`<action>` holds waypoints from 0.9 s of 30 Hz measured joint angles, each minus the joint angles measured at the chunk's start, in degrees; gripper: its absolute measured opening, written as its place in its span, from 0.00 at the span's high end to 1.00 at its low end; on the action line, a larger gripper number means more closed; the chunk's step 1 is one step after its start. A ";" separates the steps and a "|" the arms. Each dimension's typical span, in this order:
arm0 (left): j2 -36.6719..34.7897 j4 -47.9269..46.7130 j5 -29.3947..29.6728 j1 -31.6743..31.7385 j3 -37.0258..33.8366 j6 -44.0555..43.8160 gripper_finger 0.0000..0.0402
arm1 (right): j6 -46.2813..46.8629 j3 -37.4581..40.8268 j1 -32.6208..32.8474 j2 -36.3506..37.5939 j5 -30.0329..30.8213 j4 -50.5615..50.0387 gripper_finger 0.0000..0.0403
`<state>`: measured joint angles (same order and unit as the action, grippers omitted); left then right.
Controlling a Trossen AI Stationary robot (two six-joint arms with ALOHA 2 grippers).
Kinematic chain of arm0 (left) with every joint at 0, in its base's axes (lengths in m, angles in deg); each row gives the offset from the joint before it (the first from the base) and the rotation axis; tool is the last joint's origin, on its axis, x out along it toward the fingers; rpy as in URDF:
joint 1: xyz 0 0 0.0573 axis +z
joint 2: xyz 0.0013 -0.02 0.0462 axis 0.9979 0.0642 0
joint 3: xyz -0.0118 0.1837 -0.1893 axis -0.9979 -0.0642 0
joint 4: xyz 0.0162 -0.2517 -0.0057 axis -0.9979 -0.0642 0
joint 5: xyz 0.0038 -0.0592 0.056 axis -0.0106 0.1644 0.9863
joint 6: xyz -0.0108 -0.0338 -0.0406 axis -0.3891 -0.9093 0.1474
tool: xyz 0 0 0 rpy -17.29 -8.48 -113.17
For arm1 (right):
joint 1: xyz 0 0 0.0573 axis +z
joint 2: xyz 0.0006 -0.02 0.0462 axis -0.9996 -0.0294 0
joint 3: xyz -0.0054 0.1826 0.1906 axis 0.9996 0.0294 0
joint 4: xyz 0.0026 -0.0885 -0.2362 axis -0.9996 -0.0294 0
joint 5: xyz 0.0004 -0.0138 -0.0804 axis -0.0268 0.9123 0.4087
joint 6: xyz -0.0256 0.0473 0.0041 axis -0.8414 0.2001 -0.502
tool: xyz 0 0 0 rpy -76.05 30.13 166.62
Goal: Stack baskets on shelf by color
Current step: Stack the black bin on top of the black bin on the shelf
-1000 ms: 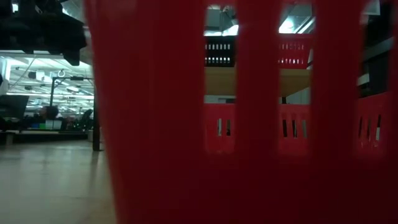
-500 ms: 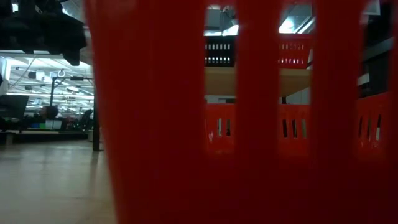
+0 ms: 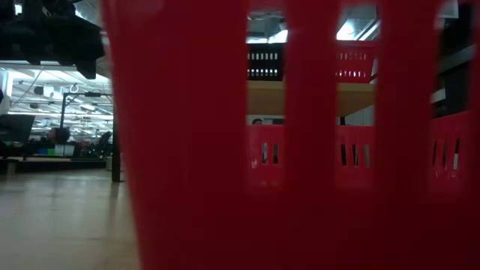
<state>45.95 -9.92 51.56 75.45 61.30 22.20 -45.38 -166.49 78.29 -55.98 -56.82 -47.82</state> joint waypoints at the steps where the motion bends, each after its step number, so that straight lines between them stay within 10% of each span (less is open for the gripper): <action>1: 0.01 0.00 -0.02 0.01 0.00 0.00 0.87 | -0.54 0.49 -1.46 -0.16 -2.14 1.47 1.00; 15: 0.00 0.00 0.00 0.00 0.02 0.00 0.87 | -6.08 20.18 -10.69 -0.24 -14.47 17.01 0.99; 27: 0.01 0.01 -0.01 0.00 0.00 0.00 0.87 | -6.28 20.50 -12.18 -0.13 -14.61 17.76 0.72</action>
<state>45.96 -9.91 51.55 75.45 61.30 22.20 -51.66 -145.99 66.11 -56.11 -71.43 -30.07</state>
